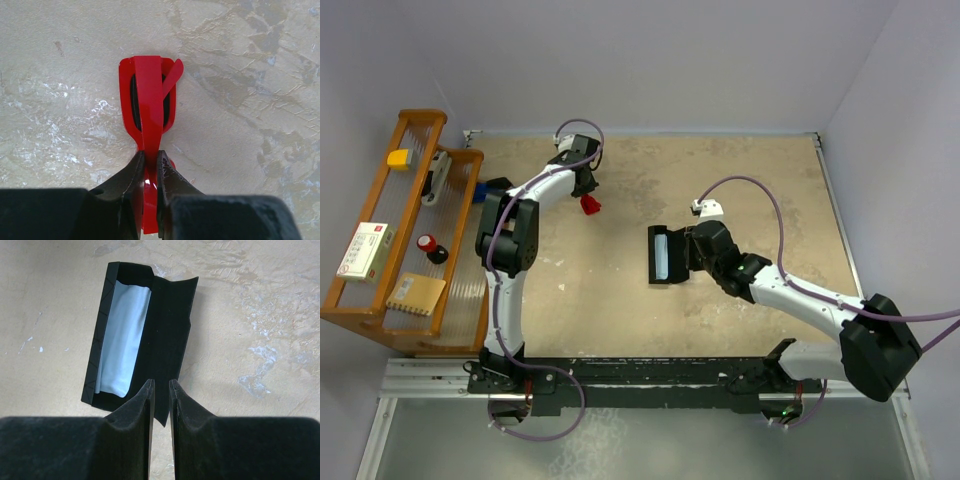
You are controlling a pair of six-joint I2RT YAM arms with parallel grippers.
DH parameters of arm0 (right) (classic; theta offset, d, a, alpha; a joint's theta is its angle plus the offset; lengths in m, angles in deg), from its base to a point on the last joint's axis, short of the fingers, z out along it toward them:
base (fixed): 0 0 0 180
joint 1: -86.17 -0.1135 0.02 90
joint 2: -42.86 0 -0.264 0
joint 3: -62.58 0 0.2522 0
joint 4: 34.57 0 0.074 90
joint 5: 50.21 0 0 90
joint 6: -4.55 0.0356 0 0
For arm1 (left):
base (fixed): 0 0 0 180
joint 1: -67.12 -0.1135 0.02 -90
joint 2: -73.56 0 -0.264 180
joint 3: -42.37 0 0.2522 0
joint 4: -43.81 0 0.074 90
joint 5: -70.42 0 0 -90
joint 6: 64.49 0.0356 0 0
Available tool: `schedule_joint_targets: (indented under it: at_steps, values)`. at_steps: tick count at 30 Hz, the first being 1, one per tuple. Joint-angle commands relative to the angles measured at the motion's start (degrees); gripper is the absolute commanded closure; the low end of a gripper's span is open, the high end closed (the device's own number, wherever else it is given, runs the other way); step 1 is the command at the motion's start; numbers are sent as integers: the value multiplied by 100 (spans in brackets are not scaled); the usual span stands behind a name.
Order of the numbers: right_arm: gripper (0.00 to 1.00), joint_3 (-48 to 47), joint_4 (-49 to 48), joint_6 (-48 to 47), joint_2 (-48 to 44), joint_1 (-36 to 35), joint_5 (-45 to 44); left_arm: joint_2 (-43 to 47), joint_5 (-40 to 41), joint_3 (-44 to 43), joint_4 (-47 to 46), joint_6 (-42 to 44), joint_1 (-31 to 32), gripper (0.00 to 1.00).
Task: Organize the sunglasses
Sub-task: Pick up the sunglasses from the center of the board.
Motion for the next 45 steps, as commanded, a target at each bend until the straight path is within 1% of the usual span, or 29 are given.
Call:
schedule_joint_targets:
  at_steps: [1, 3, 4, 13, 20, 27, 28, 32, 39, 41, 45]
  values:
    - [79, 44, -155, 53, -80, -26, -184, 30, 58, -250, 17, 137, -11, 96]
    - [79, 43, -155, 54, -75, -26, -182, 43, 40, -256, 32, 155, -13, 97]
    - [79, 44, -151, 54, -75, -25, -182, 47, 29, -251, 30, 165, -8, 100]
    - [79, 61, -105, 86, -104, -27, -196, 260, -12, -158, 70, 273, 8, 100]
    - [79, 57, -44, 159, -36, -28, -322, 671, -113, 67, 145, 471, 90, 100]
    - [79, 51, 29, 227, -16, -6, -573, 1210, -140, 347, 170, 571, 305, 100]
    - [78, 58, 48, 246, -9, 7, -620, 1307, -193, 380, 176, 571, 355, 100]
    - [72, 99, 123, 401, 45, 121, -789, 1643, -200, 602, 195, 557, 603, 100]
    - [70, 288, 197, 583, -143, 425, -845, 2268, -212, 1082, 102, 343, 1107, 100]
    - [68, 332, 205, 618, -205, 491, -845, 2412, -196, 1187, 70, 280, 1294, 100]
    - [67, 396, 238, 682, -233, 556, -794, 2601, -110, 1325, 11, 142, 1699, 100]
